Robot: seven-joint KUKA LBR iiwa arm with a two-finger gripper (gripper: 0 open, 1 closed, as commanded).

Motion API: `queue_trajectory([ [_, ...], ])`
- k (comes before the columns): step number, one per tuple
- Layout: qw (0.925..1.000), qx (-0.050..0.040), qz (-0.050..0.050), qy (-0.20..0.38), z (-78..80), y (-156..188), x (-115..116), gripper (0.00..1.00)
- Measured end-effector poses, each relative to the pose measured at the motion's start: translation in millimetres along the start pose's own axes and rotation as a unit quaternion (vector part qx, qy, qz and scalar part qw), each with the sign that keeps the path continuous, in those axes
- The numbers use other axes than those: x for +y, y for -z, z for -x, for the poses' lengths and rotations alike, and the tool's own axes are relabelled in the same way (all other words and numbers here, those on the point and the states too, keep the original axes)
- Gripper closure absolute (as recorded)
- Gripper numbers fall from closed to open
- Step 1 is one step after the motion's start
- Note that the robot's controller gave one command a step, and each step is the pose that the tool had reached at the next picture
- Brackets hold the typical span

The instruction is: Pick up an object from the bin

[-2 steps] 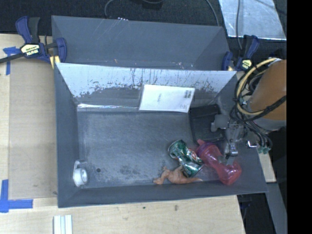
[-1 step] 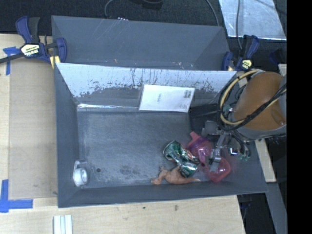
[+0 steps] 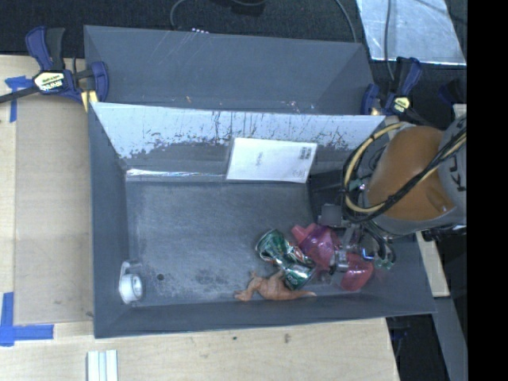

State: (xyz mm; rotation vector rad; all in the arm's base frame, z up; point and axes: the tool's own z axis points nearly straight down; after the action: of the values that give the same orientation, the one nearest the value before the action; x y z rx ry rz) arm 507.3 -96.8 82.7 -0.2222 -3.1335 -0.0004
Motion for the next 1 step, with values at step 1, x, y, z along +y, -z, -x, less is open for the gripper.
queue_trajectory([
  [1,0.9986,-0.0042,0.0,-0.053,4.5,8.4,-10.7,0.0],
])
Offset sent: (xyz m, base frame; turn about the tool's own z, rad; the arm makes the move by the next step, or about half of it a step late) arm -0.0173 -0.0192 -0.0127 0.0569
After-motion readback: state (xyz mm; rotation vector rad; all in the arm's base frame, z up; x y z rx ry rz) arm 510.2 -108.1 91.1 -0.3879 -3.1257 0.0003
